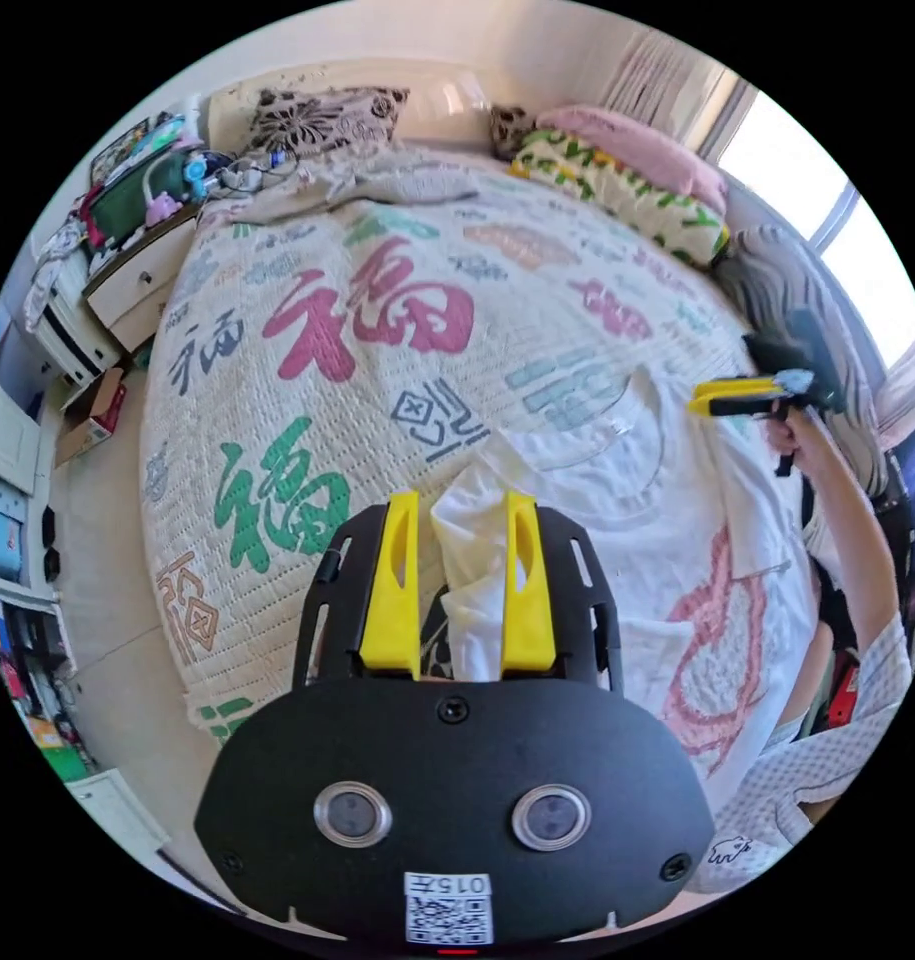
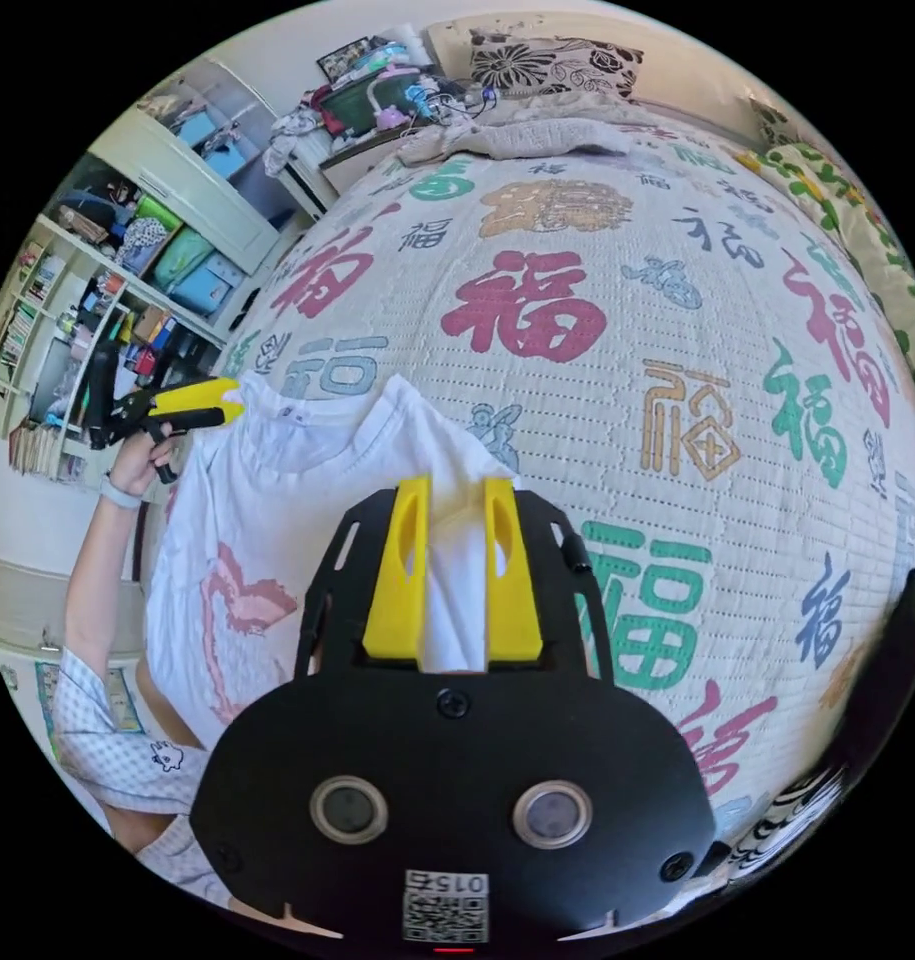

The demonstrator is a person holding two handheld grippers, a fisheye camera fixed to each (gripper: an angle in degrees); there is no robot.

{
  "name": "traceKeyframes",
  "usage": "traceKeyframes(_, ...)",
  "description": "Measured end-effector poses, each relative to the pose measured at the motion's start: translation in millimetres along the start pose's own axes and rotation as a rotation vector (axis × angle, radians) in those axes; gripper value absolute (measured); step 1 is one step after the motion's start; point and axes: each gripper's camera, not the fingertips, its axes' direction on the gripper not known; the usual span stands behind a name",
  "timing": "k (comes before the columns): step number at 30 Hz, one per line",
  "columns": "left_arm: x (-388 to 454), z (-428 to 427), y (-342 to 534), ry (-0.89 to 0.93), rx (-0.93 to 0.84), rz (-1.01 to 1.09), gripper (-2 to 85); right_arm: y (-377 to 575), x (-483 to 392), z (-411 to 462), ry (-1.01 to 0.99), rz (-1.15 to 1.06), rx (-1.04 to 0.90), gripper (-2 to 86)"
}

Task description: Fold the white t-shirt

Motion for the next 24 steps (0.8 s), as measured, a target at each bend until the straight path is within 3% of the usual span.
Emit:
traceKeyframes(2,-3.1,-7.5,-2.3,0.010,0.021,0.016,2.7,4.2,2.4,-4.9,0.008,-0.027,-0.029,0.2)
traceKeyframes(11,8.1,-15.1,0.0,-0.010,0.016,0.116,0.2,41.5,7.1,-20.2,0.115,-0.041,0.013,-1.0)
traceKeyframes(20,42.0,-115.0,66.9,0.053,0.304,0.157,0.2,136.4,-0.2,-106.2,-0.050,-0.101,0.233,-1.0)
traceKeyframes(24,96.6,-190.0,150.5,0.054,0.412,0.301,0.2,232.0,-31.4,-164.0,-0.121,-0.244,0.295,-1.0)
